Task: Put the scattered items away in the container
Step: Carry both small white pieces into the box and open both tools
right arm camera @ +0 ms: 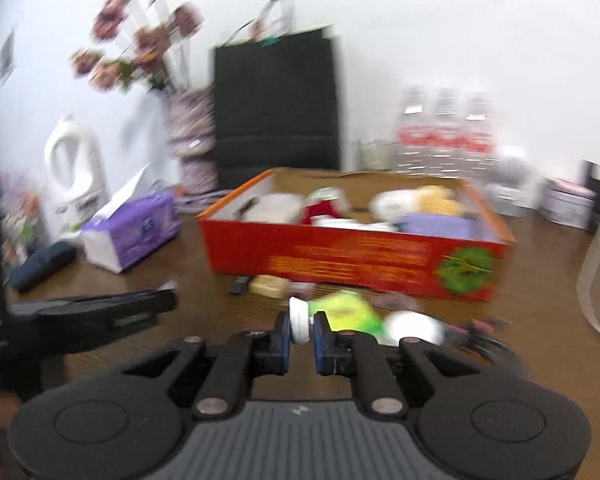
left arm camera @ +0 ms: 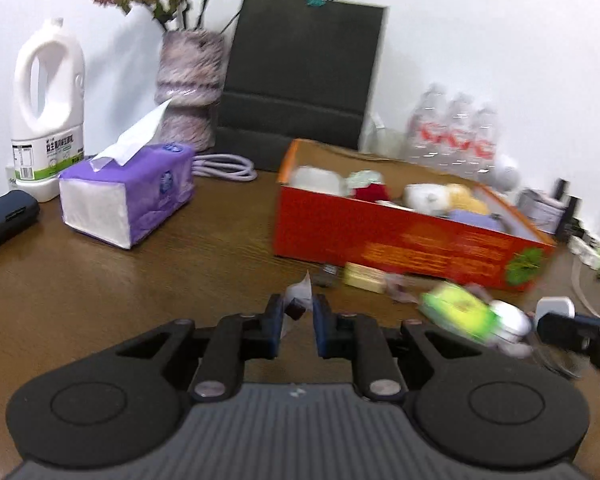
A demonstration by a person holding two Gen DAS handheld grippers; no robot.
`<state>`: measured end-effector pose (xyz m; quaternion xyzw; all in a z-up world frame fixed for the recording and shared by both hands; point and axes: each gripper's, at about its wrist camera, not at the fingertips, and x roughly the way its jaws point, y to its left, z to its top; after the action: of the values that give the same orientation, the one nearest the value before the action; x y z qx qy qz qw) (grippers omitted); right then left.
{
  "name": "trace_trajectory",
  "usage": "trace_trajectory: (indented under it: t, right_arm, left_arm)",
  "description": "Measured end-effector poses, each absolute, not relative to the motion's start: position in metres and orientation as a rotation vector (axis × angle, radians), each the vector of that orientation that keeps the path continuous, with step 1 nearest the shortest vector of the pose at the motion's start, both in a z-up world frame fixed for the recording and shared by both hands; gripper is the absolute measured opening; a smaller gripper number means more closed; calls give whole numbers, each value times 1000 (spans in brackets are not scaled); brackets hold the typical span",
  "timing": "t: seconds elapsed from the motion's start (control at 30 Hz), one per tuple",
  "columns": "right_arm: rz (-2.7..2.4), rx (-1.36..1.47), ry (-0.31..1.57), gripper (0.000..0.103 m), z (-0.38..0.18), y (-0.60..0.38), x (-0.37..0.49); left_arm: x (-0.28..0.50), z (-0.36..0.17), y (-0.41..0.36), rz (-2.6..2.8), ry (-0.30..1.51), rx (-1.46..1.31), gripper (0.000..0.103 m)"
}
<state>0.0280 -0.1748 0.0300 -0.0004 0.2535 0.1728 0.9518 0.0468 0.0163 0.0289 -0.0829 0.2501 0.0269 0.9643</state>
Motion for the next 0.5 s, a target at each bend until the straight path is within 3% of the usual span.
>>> trace_trajectory:
  t: [0.5]
  right_arm:
    - [322, 81, 421, 11, 48, -234, -68]
  left_arm:
    - [-72, 60, -38, 9, 425, -84, 17]
